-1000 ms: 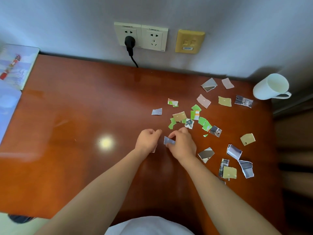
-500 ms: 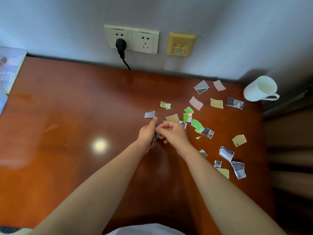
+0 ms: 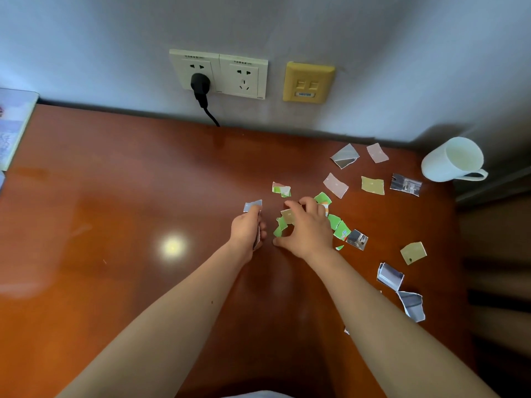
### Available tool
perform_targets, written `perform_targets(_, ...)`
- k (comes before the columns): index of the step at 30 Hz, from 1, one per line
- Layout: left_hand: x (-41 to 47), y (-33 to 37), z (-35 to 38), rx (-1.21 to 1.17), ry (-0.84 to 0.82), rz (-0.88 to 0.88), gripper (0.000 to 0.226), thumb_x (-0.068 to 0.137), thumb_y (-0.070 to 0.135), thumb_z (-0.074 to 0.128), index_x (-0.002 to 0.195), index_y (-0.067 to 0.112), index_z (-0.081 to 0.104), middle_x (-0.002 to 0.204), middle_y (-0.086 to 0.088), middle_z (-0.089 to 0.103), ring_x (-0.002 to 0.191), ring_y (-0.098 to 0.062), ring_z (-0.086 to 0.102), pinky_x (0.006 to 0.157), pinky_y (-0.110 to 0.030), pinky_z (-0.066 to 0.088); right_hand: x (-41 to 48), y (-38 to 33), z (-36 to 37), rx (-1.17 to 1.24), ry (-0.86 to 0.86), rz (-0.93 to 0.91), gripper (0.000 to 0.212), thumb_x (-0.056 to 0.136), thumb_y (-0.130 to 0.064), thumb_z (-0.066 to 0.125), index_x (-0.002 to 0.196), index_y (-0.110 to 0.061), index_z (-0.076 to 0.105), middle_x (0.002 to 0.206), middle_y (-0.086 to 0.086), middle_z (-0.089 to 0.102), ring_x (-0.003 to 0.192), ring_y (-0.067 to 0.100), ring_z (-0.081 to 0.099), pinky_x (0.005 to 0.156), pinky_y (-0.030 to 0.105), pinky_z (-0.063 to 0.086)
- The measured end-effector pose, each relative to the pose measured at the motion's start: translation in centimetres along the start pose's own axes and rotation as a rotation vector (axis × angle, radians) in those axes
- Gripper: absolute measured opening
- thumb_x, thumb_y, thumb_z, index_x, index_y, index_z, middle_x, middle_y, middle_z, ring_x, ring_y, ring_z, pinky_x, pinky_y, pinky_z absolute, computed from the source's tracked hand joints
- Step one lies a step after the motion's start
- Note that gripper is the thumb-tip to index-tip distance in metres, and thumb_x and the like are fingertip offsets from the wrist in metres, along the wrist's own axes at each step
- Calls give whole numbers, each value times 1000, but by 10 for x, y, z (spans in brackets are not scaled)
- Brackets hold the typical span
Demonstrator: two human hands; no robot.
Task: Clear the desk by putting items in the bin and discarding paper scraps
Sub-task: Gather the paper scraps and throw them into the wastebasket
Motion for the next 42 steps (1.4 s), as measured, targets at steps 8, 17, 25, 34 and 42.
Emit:
perform_targets(8,4,-8,-2,-22,-30,-22,28,90,25,49,63,19,42,55,1,43,40,-12,34,36,-15,23,5,-13,9,100,-56,-44,24,77,-25,76,95,-26,60,109,-3,37,101,22,49,67,29,42)
perform_targets(17,2,-8,-4,-79,-47,-55,25,90,25,50,66,19,43,56,2,43,41,-12,36,36,-13,24,7,-12,6,26,-39,-90,33,79,-29,72,109,-23,61,117,1,46,101,25,55,75,34,51)
perform_targets(25,-1,-8,-3,-48,-36,-46,26,90,23,48,65,19,43,56,1,43,41,-12,35,35,-13,24,14,-10,6,55,-116,8,37,73,-36,81,100,-23,59,114,2,48,102,24,55,78,35,50)
perform_targets(34,-4,-6,-3,-1,-16,2,26,92,22,49,67,17,44,52,2,40,34,-9,29,33,-14,21,12,-10,8,126,-79,-26,29,73,-26,79,84,-23,52,95,-2,55,83,23,57,67,34,47)
perform_targets(42,-4,-8,-3,55,-9,55,32,92,19,51,62,17,41,42,4,35,31,-12,24,35,-15,19,5,1,16,284,-56,25,13,82,-19,67,91,-28,68,94,-7,69,87,19,63,73,34,55)
Point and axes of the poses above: each hand's wrist, its own x-axis towards the middle knuckle, its own z-axis out of the palm, y = z × x, the point moved 4 cm from there along x, towards the middle knuckle
